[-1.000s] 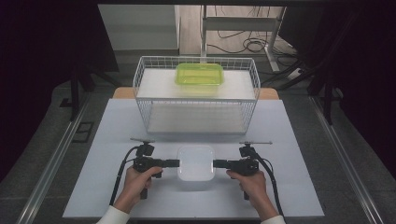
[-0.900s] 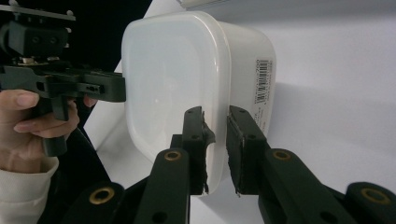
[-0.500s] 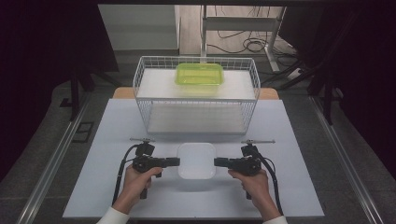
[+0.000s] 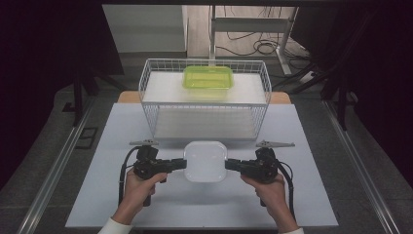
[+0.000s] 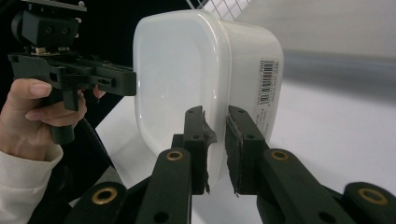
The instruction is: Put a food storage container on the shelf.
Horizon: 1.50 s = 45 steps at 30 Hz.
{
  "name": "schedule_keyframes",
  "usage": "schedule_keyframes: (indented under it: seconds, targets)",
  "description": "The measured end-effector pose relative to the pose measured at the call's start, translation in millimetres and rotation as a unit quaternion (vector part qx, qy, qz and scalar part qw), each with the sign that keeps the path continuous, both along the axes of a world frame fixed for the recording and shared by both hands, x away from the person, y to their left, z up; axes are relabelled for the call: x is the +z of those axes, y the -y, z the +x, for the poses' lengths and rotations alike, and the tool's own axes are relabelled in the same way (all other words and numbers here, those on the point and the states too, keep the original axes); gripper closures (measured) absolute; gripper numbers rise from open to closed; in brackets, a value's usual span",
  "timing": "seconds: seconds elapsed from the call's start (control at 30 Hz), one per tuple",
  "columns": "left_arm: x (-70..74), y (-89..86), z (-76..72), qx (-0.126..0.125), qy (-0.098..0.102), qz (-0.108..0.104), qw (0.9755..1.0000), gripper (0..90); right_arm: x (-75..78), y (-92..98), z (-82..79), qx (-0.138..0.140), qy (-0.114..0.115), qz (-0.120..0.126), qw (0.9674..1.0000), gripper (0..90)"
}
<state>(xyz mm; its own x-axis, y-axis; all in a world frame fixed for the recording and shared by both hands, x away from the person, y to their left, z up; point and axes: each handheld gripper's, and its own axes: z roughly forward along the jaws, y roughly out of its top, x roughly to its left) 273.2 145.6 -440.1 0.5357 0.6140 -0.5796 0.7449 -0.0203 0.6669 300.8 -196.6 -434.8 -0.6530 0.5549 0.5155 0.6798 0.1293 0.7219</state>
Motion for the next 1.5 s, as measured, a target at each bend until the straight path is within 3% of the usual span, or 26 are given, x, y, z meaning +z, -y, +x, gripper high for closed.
schedule_keyframes:
  seconds: [0.13,0.67,0.83,1.23,1.5]
  targets:
    - [4.6,0.4,-2.1,0.001,0.009,0.003,1.0000,79.3,7.3,0.1,-3.0,0.003,0.015,0.000,0.9999,78.3]
    - [18.5,1.3,4.7,-0.004,0.025,0.007,0.9996,79.1,20.6,1.6,-1.4,0.005,0.034,-0.002,0.9994,78.3]
    - [33.3,-0.9,11.1,-0.003,0.036,0.011,0.9993,78.9,31.8,0.6,3.4,0.006,0.044,0.007,0.9990,78.4]
    - [76.5,-8.7,16.9,0.003,0.078,0.001,0.9969,78.6,80.8,-8.3,9.5,0.013,0.091,0.003,0.9958,78.2]
    - [106.3,-7.4,22.1,0.008,0.104,0.008,0.9945,78.6,109.0,-8.3,15.8,0.010,0.116,0.012,0.9931,78.2]
